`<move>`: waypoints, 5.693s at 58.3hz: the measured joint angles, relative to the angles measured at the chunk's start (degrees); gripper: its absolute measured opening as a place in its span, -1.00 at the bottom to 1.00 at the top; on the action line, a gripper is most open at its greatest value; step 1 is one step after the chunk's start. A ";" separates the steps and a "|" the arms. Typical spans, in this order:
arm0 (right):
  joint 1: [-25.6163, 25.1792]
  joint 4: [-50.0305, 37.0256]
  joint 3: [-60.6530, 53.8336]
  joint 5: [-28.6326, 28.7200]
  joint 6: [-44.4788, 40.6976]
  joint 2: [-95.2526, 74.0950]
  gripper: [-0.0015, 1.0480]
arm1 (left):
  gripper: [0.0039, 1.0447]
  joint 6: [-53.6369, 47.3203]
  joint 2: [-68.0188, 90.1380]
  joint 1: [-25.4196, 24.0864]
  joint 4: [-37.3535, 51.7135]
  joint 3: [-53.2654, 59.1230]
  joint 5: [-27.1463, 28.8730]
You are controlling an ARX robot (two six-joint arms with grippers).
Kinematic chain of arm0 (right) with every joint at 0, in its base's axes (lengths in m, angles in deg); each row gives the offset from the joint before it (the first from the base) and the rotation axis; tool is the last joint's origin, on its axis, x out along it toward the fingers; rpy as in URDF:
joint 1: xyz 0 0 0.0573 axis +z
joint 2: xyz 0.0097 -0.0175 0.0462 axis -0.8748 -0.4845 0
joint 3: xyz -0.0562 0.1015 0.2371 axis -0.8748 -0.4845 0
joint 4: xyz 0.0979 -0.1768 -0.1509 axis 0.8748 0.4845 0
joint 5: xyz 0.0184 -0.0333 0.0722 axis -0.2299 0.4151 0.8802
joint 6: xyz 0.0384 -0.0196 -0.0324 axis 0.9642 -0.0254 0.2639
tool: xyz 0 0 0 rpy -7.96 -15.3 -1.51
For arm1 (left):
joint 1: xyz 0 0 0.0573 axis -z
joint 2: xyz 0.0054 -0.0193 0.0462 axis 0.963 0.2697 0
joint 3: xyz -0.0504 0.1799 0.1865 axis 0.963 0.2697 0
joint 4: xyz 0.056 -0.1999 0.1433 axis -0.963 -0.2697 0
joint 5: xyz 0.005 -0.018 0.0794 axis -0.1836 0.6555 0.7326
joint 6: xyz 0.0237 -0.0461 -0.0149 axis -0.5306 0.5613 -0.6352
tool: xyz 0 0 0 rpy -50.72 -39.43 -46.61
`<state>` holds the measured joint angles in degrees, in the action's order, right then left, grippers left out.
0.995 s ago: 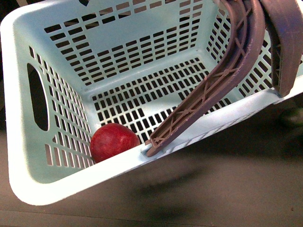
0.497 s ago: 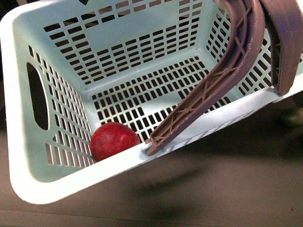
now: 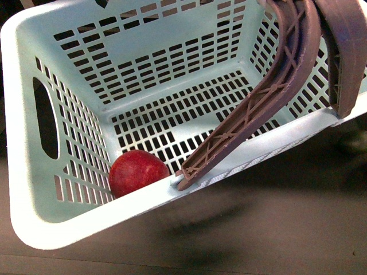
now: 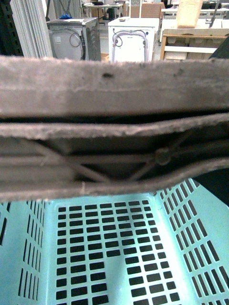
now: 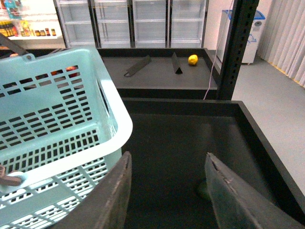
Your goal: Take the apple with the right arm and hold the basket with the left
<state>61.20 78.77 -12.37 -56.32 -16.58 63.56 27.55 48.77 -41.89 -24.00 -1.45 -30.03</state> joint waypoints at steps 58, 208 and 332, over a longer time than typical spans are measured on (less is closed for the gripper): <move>0.00 0.00 0.00 -0.02 0.04 0.00 0.83 | -0.73 11.26 2.23 -18.38 8.24 3.37 13.16; 0.00 0.00 0.00 0.00 0.04 0.04 0.83 | -0.94 -58.95 -34.38 -32.22 53.94 60.52 8.92; 0.00 0.00 0.00 -0.02 0.04 0.04 0.83 | -0.94 -59.17 -93.35 -32.28 2.08 66.36 8.96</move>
<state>61.20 78.77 -12.37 -56.34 -16.54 63.61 -31.62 -44.58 -74.17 -21.93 64.91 -21.07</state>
